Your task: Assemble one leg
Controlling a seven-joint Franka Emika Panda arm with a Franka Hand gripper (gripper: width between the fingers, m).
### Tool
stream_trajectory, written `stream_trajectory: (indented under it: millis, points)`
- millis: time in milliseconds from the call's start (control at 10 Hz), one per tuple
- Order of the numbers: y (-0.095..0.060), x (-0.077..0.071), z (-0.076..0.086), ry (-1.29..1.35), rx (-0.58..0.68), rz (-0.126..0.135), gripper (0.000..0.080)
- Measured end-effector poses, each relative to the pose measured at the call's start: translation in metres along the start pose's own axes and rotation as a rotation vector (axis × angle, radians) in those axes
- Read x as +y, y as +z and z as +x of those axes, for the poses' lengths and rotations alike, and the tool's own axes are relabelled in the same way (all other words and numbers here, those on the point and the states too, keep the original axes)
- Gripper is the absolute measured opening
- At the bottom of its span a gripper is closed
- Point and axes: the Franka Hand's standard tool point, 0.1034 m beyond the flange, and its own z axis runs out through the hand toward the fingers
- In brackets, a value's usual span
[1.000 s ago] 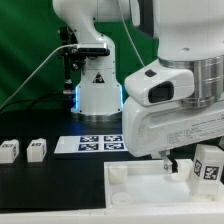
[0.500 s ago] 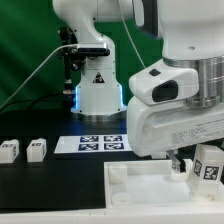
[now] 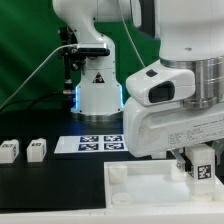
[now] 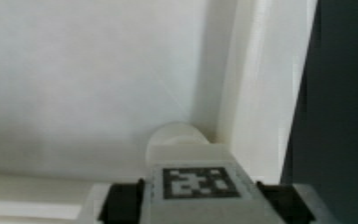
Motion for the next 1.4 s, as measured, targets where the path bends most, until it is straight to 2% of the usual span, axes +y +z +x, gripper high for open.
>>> stream_trajectory:
  millis: [200,400,700,1000,1200,1300,1400]
  points:
    - [0.0,0.0,0.0,0.046,0.001,0.002,0.0296]
    - [0.001,-0.003,0.003,0.371,0.012,0.012,0.0296]
    - [0.002,-0.005,0.005,0.852,0.061,0.078,0.0295]
    - [0.003,-0.011,0.003,1.118,0.045,0.095,0.0295]
    - [0.004,-0.012,0.004,1.326,0.029,0.119,0.0295]
    - [0.004,-0.006,0.007,1.463,0.03,0.153,0.0295]
    - [0.003,-0.006,0.009,1.568,0.028,0.17,0.0295]
